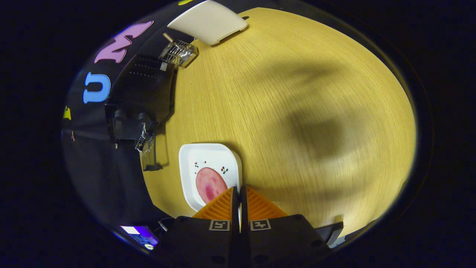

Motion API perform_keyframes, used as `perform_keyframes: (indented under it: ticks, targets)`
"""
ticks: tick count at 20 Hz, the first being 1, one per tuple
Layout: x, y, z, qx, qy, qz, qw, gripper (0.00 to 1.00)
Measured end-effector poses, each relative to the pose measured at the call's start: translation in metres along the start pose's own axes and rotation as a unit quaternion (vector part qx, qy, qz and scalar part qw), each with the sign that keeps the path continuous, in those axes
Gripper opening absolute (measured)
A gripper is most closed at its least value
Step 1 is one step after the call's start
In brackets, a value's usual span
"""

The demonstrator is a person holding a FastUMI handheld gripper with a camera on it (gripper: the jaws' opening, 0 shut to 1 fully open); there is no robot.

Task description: Open the toaster oven, put the food inside, and close the toaster oven door.

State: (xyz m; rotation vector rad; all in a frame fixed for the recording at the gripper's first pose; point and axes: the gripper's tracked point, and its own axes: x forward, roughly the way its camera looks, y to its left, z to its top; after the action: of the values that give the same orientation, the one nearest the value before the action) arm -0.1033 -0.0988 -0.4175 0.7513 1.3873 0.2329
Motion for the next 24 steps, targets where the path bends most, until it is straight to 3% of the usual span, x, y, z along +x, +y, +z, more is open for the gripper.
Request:
perform_keyframes:
  ticks: [6, 11, 17, 24]
  targets:
    - [-0.014, 0.045, -0.015, 0.033, -0.029, 0.032, 0.999, 0.05]
    - [-0.021, 0.115, -0.041, 0.044, -0.046, 0.063, 0.996, 0.05]
    - [0.004, 0.189, -0.074, 0.051, -0.05, 0.071, 0.995, 0.05]
    - [0.051, 0.277, -0.072, 0.148, -0.085, 0.086, 0.982, 0.05]
